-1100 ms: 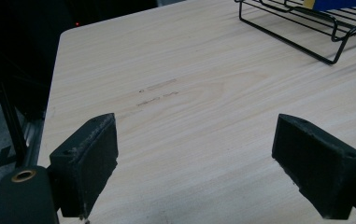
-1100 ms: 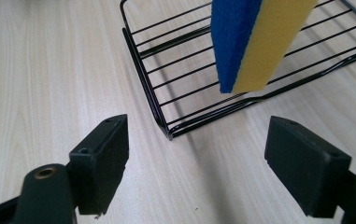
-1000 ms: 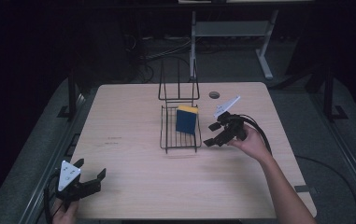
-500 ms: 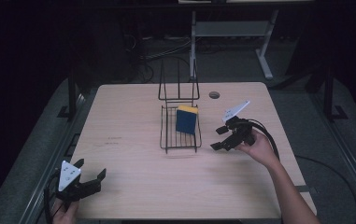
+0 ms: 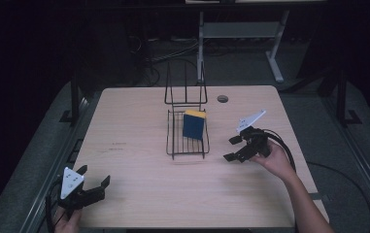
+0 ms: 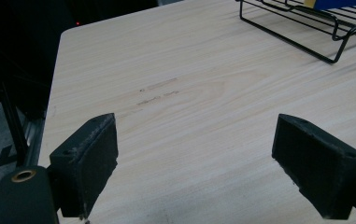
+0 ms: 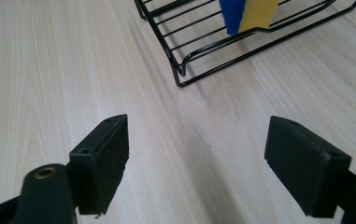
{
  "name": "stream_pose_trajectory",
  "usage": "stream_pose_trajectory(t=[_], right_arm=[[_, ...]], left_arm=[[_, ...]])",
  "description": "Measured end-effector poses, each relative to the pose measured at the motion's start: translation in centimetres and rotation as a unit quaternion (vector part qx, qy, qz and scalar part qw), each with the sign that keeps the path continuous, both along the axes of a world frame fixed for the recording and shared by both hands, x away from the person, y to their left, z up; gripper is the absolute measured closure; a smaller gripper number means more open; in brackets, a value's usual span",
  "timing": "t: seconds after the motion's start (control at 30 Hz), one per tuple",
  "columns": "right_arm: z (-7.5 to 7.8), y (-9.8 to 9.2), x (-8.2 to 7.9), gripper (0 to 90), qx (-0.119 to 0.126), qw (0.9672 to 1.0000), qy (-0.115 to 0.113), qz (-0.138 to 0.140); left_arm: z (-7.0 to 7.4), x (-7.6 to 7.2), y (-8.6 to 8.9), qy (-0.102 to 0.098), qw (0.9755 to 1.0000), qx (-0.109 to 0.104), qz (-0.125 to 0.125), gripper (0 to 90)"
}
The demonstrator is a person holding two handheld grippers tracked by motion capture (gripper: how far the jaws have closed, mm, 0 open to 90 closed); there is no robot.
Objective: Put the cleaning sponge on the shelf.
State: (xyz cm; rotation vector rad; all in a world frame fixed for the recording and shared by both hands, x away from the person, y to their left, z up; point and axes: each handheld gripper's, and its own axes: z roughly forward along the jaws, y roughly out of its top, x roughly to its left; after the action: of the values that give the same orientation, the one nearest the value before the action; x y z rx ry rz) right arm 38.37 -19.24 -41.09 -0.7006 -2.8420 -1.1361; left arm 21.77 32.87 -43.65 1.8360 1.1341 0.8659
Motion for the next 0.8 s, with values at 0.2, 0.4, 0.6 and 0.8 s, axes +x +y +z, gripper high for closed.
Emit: stream_pose_trajectory(t=[0.2, 0.4, 0.6, 0.8], right_arm=[[-0.2, -0.6, -0.7, 21.4, -0.001, 1.0, 0.0, -0.004], [-0.4, -1.1, -1.3, 21.4, 0.0, 1.0, 0.001, -0.006], [-0.6, -1.5, -2.1, 21.4, 0.001, 1.0, -0.002, -0.005], [-0.9, -1.9, -2.9, 21.4, 0.002, 1.0, -0.004, -0.008]], left_arm=[[0.0, 0.0, 0.0, 0.001, 1.0, -0.002, 0.001, 13.9], [-0.1, 0.0, -0.1, 0.002, 1.0, -0.002, 0.001, 13.9], [0.0, 0.0, -0.1, 0.001, 1.0, -0.001, 0.0, 13.9], [-0.1, 0.0, -0.1, 0.001, 1.0, -0.002, 0.001, 13.9]])
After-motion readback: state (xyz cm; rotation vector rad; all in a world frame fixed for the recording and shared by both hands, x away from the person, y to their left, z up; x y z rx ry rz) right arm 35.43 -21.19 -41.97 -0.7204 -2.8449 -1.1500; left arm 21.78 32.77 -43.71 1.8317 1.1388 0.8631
